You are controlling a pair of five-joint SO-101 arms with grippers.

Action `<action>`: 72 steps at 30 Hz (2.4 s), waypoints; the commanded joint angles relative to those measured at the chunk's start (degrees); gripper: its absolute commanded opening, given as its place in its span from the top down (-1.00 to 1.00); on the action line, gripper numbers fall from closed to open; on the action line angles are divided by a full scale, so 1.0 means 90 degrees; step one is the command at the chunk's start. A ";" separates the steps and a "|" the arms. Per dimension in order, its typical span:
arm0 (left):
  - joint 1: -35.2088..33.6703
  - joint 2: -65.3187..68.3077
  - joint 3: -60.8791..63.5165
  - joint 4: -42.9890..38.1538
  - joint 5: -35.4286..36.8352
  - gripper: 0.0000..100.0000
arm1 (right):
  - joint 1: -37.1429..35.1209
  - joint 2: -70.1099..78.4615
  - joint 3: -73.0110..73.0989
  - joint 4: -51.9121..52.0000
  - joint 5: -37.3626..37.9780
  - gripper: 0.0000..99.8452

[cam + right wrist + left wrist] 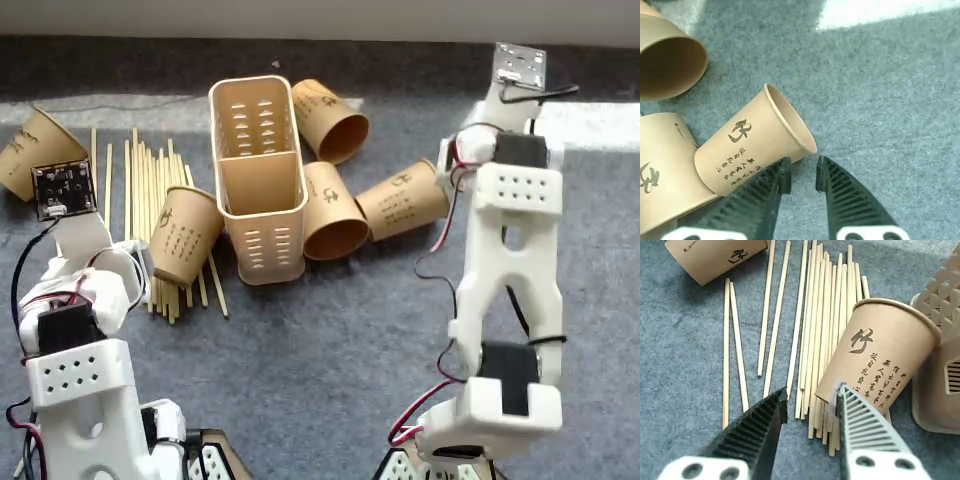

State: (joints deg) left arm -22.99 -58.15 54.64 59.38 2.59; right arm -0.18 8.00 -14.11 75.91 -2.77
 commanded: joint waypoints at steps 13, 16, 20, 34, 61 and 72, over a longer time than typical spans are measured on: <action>0.0063 -0.2125 0.1206 -0.0518 0.0039 0.65 | -0.0044 0.3707 -0.4078 0.0972 -0.0274 0.65; 0.0063 -0.2408 0.1333 -0.0518 0.0029 0.65 | -0.0063 0.4127 -0.4293 0.1040 -0.0274 0.65; 0.0063 -0.2427 0.1343 -0.0518 0.0029 0.66 | -0.0063 0.4342 -0.4537 0.1490 -0.0283 0.65; 0.0093 -0.2427 0.1382 -0.0381 0.0029 0.65 | -0.0904 0.4391 -0.4547 0.2672 0.0010 0.65; 0.0611 -0.2427 0.1558 -0.0420 0.0029 0.66 | 0.0552 0.3512 -0.6325 0.2779 0.2647 0.99; 0.0611 -0.2427 0.1626 -0.0410 0.0029 0.66 | 0.0132 0.0503 -0.5944 0.2769 0.2647 0.99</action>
State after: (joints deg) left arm -18.42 -79.52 69.58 55.87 2.59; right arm 0.35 18.90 -69.76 100.26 20.44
